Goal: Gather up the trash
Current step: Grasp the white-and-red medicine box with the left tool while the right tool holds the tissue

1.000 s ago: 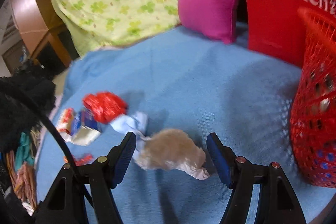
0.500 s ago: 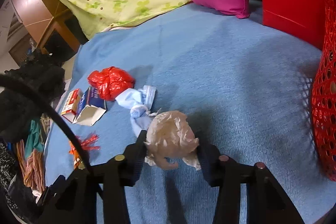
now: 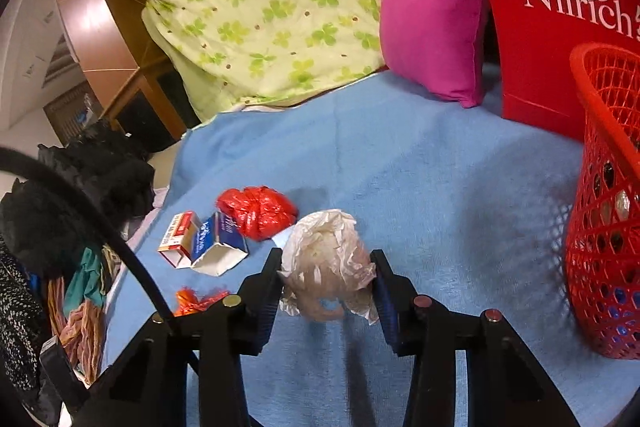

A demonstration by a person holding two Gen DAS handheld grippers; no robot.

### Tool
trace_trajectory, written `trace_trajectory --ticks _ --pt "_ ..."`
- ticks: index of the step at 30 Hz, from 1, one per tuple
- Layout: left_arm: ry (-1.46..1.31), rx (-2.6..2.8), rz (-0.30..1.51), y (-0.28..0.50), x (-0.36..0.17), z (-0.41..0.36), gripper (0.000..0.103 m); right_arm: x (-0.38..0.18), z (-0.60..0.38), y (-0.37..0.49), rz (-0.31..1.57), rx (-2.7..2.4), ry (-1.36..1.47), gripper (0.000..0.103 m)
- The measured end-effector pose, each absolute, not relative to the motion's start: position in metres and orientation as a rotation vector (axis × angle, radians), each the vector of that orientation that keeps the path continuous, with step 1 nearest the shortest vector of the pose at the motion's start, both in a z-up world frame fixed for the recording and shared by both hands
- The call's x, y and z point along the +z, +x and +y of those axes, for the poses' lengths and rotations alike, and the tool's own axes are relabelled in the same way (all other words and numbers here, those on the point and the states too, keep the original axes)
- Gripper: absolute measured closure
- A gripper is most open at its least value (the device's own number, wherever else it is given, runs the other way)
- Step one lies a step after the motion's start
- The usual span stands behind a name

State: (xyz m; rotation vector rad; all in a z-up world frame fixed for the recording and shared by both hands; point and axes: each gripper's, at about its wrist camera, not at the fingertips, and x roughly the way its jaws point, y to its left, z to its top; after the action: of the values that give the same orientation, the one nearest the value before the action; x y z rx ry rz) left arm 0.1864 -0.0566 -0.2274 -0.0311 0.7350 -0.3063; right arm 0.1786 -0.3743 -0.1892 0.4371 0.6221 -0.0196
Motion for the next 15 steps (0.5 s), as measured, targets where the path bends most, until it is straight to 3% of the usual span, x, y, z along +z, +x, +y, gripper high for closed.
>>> trace_trajectory --ticks 8,15 --pt "0.035 -0.231 0.700 0.214 -0.191 -0.054 0.025 -0.191 -0.365 0.185 0.643 0.018 0.442 0.058" --pt "0.032 -0.187 0.792 0.296 -0.176 -0.057 0.024 -0.191 -0.370 0.185 0.644 0.036 0.480 0.058"
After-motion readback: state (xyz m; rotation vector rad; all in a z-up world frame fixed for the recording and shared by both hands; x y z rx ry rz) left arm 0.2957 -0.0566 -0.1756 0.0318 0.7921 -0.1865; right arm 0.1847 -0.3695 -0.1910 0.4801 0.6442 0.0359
